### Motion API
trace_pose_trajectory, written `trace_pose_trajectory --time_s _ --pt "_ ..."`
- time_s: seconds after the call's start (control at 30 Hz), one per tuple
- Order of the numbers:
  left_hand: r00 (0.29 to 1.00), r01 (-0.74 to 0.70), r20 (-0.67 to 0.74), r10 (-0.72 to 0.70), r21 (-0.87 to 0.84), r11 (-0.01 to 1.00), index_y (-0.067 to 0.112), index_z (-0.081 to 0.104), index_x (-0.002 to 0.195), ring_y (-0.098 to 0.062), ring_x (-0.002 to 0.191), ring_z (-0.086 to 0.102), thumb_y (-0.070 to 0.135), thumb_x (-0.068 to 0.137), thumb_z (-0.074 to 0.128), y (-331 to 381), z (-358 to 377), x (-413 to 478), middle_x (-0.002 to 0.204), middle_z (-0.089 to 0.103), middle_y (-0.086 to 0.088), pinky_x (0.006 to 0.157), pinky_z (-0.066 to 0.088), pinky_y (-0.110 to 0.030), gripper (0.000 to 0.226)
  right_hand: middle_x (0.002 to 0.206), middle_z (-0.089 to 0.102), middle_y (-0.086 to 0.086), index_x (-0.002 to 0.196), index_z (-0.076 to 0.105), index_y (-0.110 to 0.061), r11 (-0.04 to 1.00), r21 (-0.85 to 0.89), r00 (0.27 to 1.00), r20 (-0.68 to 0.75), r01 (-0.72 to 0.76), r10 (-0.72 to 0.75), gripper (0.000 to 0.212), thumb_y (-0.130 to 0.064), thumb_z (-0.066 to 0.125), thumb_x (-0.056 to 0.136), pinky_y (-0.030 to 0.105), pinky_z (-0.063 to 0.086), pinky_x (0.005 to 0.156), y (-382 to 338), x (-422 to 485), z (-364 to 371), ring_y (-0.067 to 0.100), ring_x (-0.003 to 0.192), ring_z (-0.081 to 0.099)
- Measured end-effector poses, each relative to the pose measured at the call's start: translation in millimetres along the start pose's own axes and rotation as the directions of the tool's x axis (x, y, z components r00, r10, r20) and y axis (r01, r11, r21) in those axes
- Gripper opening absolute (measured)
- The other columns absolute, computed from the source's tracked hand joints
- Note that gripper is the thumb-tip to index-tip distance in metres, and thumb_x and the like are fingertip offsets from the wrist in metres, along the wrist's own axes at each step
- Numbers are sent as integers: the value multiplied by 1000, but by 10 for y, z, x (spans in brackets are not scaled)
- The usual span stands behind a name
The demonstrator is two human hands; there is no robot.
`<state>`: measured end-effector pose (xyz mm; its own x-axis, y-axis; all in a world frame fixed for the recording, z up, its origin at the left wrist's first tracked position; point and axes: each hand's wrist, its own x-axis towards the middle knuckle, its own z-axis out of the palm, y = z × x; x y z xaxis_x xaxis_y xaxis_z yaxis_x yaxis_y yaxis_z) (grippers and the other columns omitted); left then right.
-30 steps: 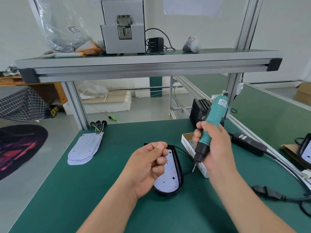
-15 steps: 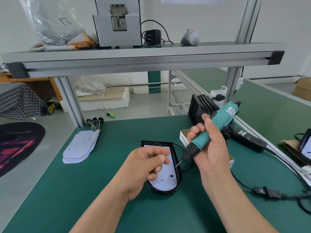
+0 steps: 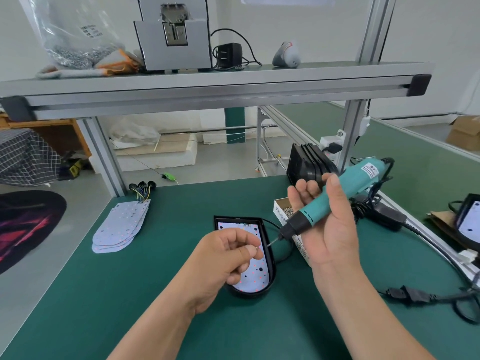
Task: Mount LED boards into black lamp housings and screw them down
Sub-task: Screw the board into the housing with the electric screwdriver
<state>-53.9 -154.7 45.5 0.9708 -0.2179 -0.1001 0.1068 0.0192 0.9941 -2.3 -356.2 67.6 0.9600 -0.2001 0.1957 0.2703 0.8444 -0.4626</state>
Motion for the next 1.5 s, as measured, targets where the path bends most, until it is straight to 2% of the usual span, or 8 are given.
trace_pose_trajectory --time_s 0.1,0.2,0.43,0.57,1.13,1.5 --pt "1000 -9 24 9 8 1000 15 78 96 -14 62 47 17 83 72 0 19 -11 96 79 -13 48 34 -21 15 80 58 -1 111 59 -14 1000 -19 999 -36 -16 15 24 -30 72 97 27 56 66 -1 3 -42 12 68 61" --pt "999 -7 42 6 28 1000 18 78 96 -15 62 46 18 84 71 5 48 -28 98 80 -11 49 34 -22 13 77 47 -4 113 60 -12 1000 -14 1000 -18 -23 23 23 -29 68 101 23 48 61 26 -13 -39 9 63 47" --pt "997 -24 74 21 49 998 27 79 92 -16 63 44 20 85 71 41 63 -52 97 80 -9 51 33 -22 13 75 46 -4 104 58 -15 1000 8 1000 -7 -21 21 20 -30 70 99 24 48 60 78 -22 -32 9 62 47" --pt "996 -27 82 23 50 998 27 79 92 -17 62 43 20 84 71 45 77 -59 95 80 -9 51 32 -22 13 76 46 -4 104 56 -16 1000 -2 1000 -11 -25 25 25 -30 74 95 24 48 60 85 -25 -35 10 63 47" --pt "996 -23 90 18 53 998 27 79 91 -16 61 46 19 84 74 6 50 -27 97 80 -11 50 35 -22 12 75 46 -4 104 59 -14 999 6 999 -2 -34 34 17 -29 67 101 24 48 60 104 -44 -35 9 62 46" --pt "998 -33 64 27 92 995 28 78 91 -16 61 46 18 84 74 2 46 -26 96 81 -9 51 35 -21 12 76 47 -3 105 57 -15 999 -44 1000 15 -25 26 20 -29 69 99 25 48 61 117 -45 -50 10 63 47"
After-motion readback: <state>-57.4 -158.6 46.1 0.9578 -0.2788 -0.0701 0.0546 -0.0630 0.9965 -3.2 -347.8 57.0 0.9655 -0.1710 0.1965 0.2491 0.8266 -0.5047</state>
